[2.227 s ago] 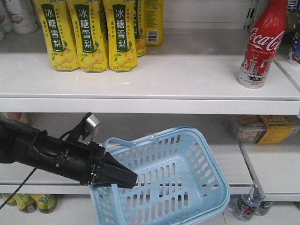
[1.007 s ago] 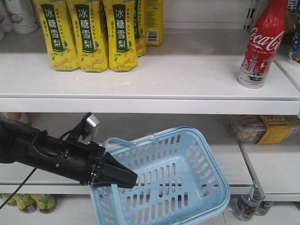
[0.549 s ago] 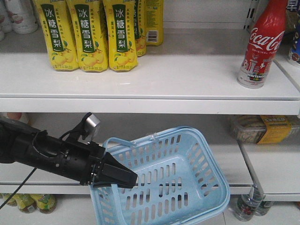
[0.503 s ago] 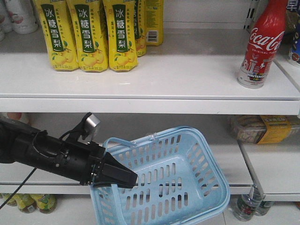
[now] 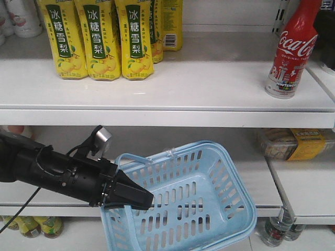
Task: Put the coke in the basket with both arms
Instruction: 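Close the right gripper around the red Coca-Cola bottle on the shelf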
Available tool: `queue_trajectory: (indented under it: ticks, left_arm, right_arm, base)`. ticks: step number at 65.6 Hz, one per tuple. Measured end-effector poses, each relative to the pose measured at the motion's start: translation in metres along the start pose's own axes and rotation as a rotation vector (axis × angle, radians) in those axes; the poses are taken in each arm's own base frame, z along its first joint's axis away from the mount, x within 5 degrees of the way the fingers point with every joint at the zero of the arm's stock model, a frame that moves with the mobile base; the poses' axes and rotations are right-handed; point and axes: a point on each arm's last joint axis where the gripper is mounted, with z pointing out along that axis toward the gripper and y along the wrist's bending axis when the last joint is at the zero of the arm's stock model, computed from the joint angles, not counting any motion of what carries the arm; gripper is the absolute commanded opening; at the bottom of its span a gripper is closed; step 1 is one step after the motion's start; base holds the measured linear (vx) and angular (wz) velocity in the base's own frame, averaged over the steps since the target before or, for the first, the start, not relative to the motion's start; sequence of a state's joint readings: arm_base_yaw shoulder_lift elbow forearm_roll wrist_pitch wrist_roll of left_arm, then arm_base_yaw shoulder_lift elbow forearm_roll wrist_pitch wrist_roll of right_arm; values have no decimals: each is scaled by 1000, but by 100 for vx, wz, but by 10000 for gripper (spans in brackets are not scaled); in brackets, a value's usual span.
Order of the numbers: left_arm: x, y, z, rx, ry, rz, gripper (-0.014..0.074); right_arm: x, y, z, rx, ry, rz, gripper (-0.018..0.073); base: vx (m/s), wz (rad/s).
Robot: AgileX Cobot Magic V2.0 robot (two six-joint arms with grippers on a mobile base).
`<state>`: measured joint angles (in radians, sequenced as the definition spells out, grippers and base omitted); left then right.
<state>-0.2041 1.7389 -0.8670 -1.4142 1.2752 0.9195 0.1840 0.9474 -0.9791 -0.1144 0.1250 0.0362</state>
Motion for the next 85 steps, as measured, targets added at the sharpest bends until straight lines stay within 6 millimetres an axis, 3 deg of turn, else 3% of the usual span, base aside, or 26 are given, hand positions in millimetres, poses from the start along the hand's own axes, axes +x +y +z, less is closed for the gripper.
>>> queue_trajectory:
  ticks: [35, 42, 49, 57, 72, 85]
  left_arm:
    - [0, 0, 0, 0, 0, 0, -6]
    - [0, 0, 0, 0, 0, 0, -6]
    - [0, 0, 0, 0, 0, 0, -6]
    - [0, 0, 0, 0, 0, 0, -6]
    - [0, 0, 0, 0, 0, 0, -6]
    - [0, 0, 0, -1, -1, 0, -6]
  right_arm:
    - [-3, 1, 69, -5, 114, 33, 526]
    - [0, 1, 80, -6, 133, 32, 428]
    - [-1, 1, 86, -6, 135, 34, 232]
    - [-4, 1, 86, -6, 134, 39, -15]
    - [-9, 0, 73, -4, 152, 47, -9]
    - [-22, -1, 44, -7, 171, 72, -9]
  base:
    - [0, 0]
    - [0, 0]
    - [0, 0]
    - [0, 0]
    - [0, 0]
    - [0, 0]
